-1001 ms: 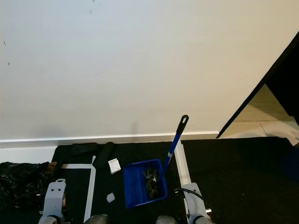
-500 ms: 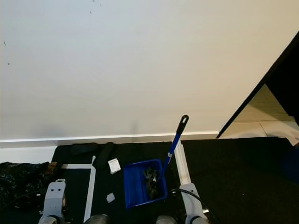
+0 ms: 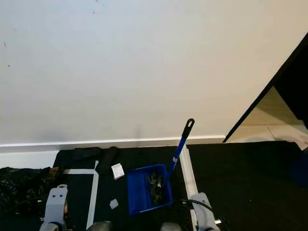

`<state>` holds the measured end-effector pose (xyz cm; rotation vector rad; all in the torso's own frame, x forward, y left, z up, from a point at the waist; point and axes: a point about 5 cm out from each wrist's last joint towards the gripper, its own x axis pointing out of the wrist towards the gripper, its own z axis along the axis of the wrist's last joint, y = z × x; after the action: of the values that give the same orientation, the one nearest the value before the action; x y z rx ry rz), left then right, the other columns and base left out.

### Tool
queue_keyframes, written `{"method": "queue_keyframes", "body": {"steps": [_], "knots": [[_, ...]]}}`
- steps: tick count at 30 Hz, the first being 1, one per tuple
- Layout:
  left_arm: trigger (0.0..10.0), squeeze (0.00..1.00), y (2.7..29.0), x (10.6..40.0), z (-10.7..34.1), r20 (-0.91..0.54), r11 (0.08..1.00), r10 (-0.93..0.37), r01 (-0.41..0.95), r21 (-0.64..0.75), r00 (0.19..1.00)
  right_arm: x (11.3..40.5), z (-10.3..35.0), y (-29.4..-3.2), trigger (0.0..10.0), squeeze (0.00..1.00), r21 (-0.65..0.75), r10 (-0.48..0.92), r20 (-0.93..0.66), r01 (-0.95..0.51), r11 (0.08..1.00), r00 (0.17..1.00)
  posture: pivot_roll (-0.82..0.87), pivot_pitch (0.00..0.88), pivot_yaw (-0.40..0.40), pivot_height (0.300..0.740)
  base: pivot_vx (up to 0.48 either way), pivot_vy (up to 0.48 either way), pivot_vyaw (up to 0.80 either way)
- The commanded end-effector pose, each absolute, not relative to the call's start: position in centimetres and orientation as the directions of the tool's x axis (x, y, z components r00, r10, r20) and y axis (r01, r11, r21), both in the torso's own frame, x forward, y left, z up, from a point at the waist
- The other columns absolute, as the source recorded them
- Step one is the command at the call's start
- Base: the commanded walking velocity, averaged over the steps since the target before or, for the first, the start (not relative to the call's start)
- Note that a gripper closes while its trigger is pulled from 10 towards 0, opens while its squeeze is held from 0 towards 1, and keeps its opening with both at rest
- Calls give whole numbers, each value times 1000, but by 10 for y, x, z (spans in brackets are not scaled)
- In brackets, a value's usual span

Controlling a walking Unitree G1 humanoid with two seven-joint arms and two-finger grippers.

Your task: Sweep floor

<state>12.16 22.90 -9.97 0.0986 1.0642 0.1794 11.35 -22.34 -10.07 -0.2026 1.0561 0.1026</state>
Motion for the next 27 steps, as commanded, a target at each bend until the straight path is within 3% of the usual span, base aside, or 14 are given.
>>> {"method": "queue_keyframes", "body": {"steps": [1,13,21,27], "knots": [[10000,0,226,111,-104,-884,981,191,-107,160,426,113,-101,-224,10000,0,-112,-13,-872,-173,979,490,70,0,-34,740,0,0,0],[10000,0,225,111,-104,-884,981,190,-112,156,427,133,-100,-201,10000,0,-105,5,-861,-188,976,508,70,0,-37,740,0,0,0],[10000,0,225,111,-104,-884,981,191,-113,157,427,128,-95,-232,10000,0,-127,-28,-868,-169,977,496,70,0,-36,740,0,0,0],[10000,0,225,112,-104,-883,981,192,-112,159,429,125,-97,-234,10000,0,-137,-45,-880,-163,977,473,69,0,-36,740,0,0,0]]}}
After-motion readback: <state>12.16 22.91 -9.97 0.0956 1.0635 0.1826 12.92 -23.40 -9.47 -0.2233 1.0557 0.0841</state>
